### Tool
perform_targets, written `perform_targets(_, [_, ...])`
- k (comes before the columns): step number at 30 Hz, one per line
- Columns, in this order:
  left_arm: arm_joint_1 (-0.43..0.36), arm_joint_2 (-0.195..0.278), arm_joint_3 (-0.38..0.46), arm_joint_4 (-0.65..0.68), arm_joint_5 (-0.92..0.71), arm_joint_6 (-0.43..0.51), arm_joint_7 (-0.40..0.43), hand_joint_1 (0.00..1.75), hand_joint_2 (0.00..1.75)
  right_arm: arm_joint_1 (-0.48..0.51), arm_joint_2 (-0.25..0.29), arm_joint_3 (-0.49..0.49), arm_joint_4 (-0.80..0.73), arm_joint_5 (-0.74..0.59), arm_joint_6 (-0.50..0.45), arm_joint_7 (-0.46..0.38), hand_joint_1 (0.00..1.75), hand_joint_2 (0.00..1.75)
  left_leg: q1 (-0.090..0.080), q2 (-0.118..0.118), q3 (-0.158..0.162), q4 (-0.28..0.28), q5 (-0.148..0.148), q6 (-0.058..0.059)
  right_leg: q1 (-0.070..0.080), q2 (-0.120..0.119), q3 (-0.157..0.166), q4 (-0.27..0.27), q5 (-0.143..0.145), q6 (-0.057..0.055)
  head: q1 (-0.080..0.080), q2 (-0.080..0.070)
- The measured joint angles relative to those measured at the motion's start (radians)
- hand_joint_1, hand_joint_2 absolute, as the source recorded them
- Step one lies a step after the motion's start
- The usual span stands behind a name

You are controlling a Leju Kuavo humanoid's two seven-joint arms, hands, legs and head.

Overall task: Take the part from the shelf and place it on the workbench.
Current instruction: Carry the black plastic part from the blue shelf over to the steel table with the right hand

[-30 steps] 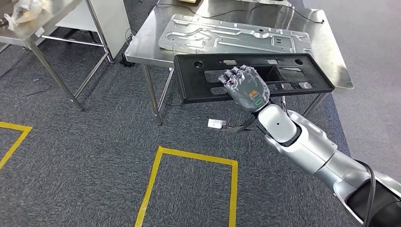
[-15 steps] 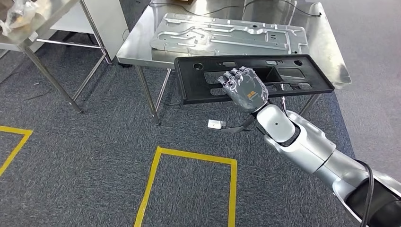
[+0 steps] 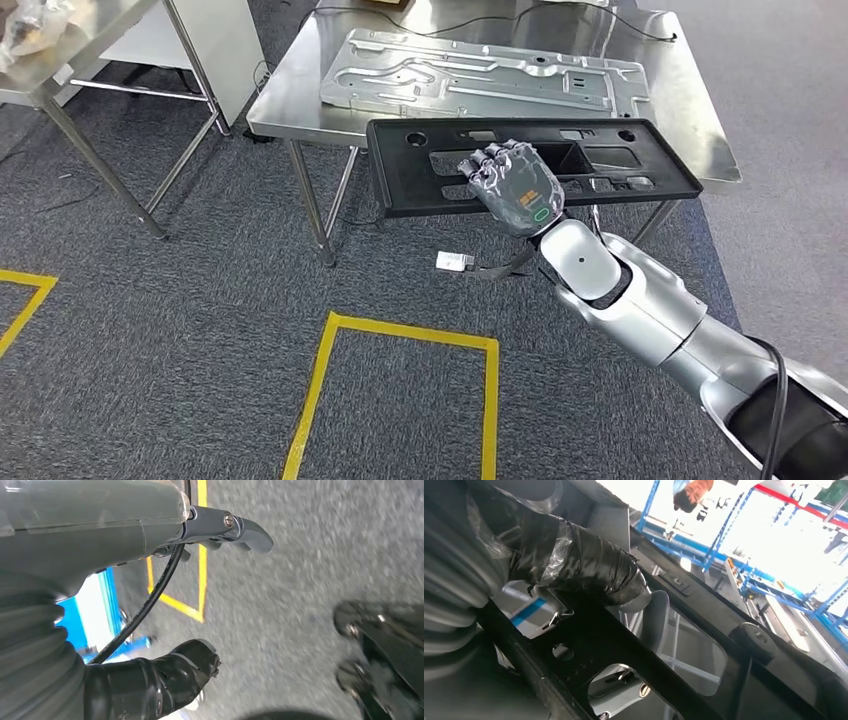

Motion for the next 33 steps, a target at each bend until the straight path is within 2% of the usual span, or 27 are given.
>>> perform_targets(2, [0.001, 0.0, 0.0, 0.0, -0.002, -0.001, 0.0, 0.0, 1.75, -0.003, 0.0, 0.0, 0.0, 0.0, 0.001, 0.0, 1.75, 1.75, 0.002, 0.002, 0.009, -0.008, 0.0, 0.01, -0.003, -0.003, -0.046, 0.093, -0.045, 0.009, 0.0, 0.0])
perform_targets(4, [0.001, 0.0, 0.001, 0.0, -0.005, -0.002, 0.0, 0.0, 1.75, -0.001, 0.0, 0.0, 0.001, 0.0, 0.002, 0.0, 1.75, 1.75, 0.002, 0.002, 0.013, -0.007, -0.005, 0.015, -0.006, -0.004, -0.119, 0.221, -0.089, 0.017, 0.0, 0.0])
perform_targets(5, [0.001, 0.0, 0.001, 0.0, -0.006, -0.003, 0.0, 0.0, 1.75, 0.001, 0.0, 0.0, 0.002, 0.0, 0.002, 0.0, 1.75, 1.75, 0.002, 0.002, 0.016, -0.006, -0.009, 0.015, -0.008, -0.004, -0.142, 0.253, -0.087, 0.019, 0.0, 0.0])
perform_targets(6, [0.001, -0.001, 0.001, -0.001, -0.008, -0.004, 0.0, 0.0, 1.75, 0.002, 0.0, 0.001, 0.003, 0.0, 0.003, -0.001, 1.75, 1.75, 0.002, 0.002, 0.021, -0.005, -0.014, 0.014, -0.009, -0.004, -0.146, 0.246, -0.065, 0.021, 0.0, 0.0])
perform_targets(8, [0.001, -0.002, 0.002, -0.001, -0.012, -0.006, 0.0, 0.0, 1.75, 0.0, 0.0, 0.001, 0.004, 0.0, 0.004, -0.001, 1.75, 1.75, 0.002, 0.001, 0.036, 0.0, -0.028, 0.008, -0.012, -0.008, -0.098, 0.127, 0.017, 0.02, 0.0, 0.0])
perform_targets(9, [0.002, -0.002, 0.003, -0.001, -0.013, -0.006, 0.0, 0.0, 1.75, -0.002, 0.0, 0.001, 0.004, 0.0, 0.005, -0.001, 1.75, 1.75, 0.002, 0.001, 0.04, 0.002, -0.035, 0.003, -0.011, -0.012, -0.069, 0.065, 0.043, 0.017, 0.001, 0.0])
perform_targets(10, [0.003, -0.002, 0.004, -0.001, -0.014, -0.007, 0.0, 0.0, 1.75, -0.005, 0.0, 0.001, 0.004, -0.001, 0.006, -0.002, 1.75, 1.75, 0.0, 0.001, 0.043, 0.004, -0.042, -0.002, -0.009, -0.015, -0.045, 0.016, 0.055, 0.013, 0.001, 0.0])
perform_targets(12, [0.002, -0.003, 0.007, -0.002, -0.016, -0.009, 0.0, 0.0, 1.75, -0.009, 0.001, 0.002, 0.006, -0.001, 0.009, -0.002, 1.75, 1.75, -0.002, 0.002, 0.042, 0.005, -0.049, -0.013, -0.002, -0.015, -0.032, -0.008, 0.044, 0.002, 0.0, 0.0])
perform_targets(15, [0.0, -0.003, 0.01, -0.004, -0.017, -0.011, 0.0, 0.0, 1.75, -0.01, 0.001, 0.003, 0.006, -0.001, 0.012, -0.002, 1.75, 1.75, -0.003, 0.005, 0.045, 0.019, -0.065, -0.029, -0.007, -0.009, -0.017, -0.016, 0.032, -0.018, 0.0, 0.0])
perform_targets(16, [0.0, -0.003, 0.01, -0.005, -0.017, -0.012, 0.0, 0.0, 1.75, -0.012, 0.001, 0.003, 0.005, -0.001, 0.012, -0.002, 1.75, 1.75, -0.002, 0.005, 0.032, 0.051, -0.08, -0.035, -0.01, -0.008, -0.009, -0.019, 0.028, -0.025, 0.0, 0.0])
perform_targets(17, [0.0, -0.004, 0.011, -0.006, -0.017, -0.012, 0.0, 0.0, 1.75, -0.013, 0.001, 0.003, 0.005, -0.001, 0.012, -0.002, 1.75, 1.75, 0.0, 0.005, 0.005, 0.105, -0.1, -0.04, -0.01, -0.009, 0.0, -0.02, 0.023, -0.032, -0.001, 0.0])
perform_targets(19, [0.001, -0.004, 0.013, -0.006, -0.018, -0.014, 0.0, 0.0, 1.75, -0.015, 0.001, 0.004, 0.005, -0.001, 0.013, -0.002, 1.75, 1.75, 0.001, 0.005, -0.08, 0.243, -0.145, -0.046, -0.008, -0.008, 0.013, -0.02, 0.01, -0.04, -0.001, 0.0])
perform_targets(20, [0.002, -0.004, 0.015, -0.006, -0.019, -0.015, 0.0, 0.0, 1.75, -0.014, 0.001, 0.006, 0.006, -0.001, 0.014, -0.002, 1.75, 1.75, 0.001, 0.005, -0.117, 0.29, -0.149, -0.047, -0.006, -0.007, 0.022, -0.02, 0.002, -0.04, -0.001, 0.0])
perform_targets(21, [0.003, -0.004, 0.016, -0.006, -0.022, -0.017, 0.0, 0.0, 1.75, -0.014, 0.001, 0.008, 0.006, -0.001, 0.015, -0.002, 1.75, 1.75, 0.002, 0.005, -0.138, 0.302, -0.132, -0.046, -0.006, -0.006, 0.033, -0.02, -0.006, -0.04, -0.001, 0.0])
perform_targets(22, [0.005, -0.004, 0.017, -0.007, -0.024, -0.018, 0.0, 0.0, 1.75, -0.014, 0.001, 0.011, 0.006, -0.001, 0.016, -0.002, 1.75, 1.75, 0.002, 0.005, -0.139, 0.275, -0.093, -0.044, -0.005, -0.004, 0.046, -0.02, -0.016, -0.038, -0.001, 0.0])
perform_targets(24, [0.009, -0.004, 0.019, -0.01, -0.028, -0.019, 0.0, 0.0, 1.75, -0.015, 0.001, 0.013, 0.007, -0.001, 0.018, -0.002, 1.75, 1.75, 0.0, 0.003, -0.103, 0.151, 0.003, -0.034, -0.005, -0.002, 0.071, -0.022, -0.037, -0.033, 0.0, 0.0])
perform_targets(25, [0.011, -0.004, 0.02, -0.011, -0.028, -0.019, 0.0, 0.0, 1.75, -0.017, 0.001, 0.014, 0.007, -0.001, 0.018, -0.002, 1.75, 1.75, -0.002, 0.001, -0.081, 0.096, 0.03, -0.029, -0.003, 0.0, 0.079, -0.022, -0.046, -0.028, -0.001, 0.0])
perform_targets(26, [0.011, -0.004, 0.02, -0.012, -0.029, -0.019, 0.0, 0.0, 1.75, -0.018, 0.001, 0.015, 0.008, -0.001, 0.018, -0.002, 1.75, 1.75, -0.005, 0.0, -0.066, 0.06, 0.037, -0.022, -0.003, 0.001, 0.083, -0.024, -0.052, -0.022, -0.001, 0.0])
perform_targets(30, [0.01, -0.005, 0.022, -0.016, -0.031, -0.021, 0.0, 0.0, 1.75, -0.021, 0.003, 0.017, 0.009, 0.007, 0.022, 0.008, 1.75, 1.75, -0.007, -0.002, -0.033, 0.016, 0.014, 0.003, -0.002, 0.0, 0.093, -0.017, -0.049, -0.001, -0.002, 0.0])
perform_targets(31, [0.011, -0.006, 0.024, -0.017, -0.033, -0.023, 0.0, 0.0, 1.75, -0.025, 0.006, 0.017, 0.011, 0.014, 0.025, 0.013, 1.75, 1.75, -0.005, -0.003, -0.019, 0.008, 0.011, 0.01, -0.003, -0.002, 0.081, 0.008, -0.05, 0.003, -0.001, 0.0])
perform_targets(33, [0.013, -0.005, 0.029, -0.019, -0.036, -0.027, 0.0, 0.0, 1.75, -0.038, 0.022, 0.022, 0.017, 0.037, 0.036, 0.024, 1.75, 1.75, -0.003, -0.003, 0.006, -0.005, 0.001, 0.019, -0.005, -0.005, 0.017, 0.113, -0.074, 0.009, -0.001, 0.0])
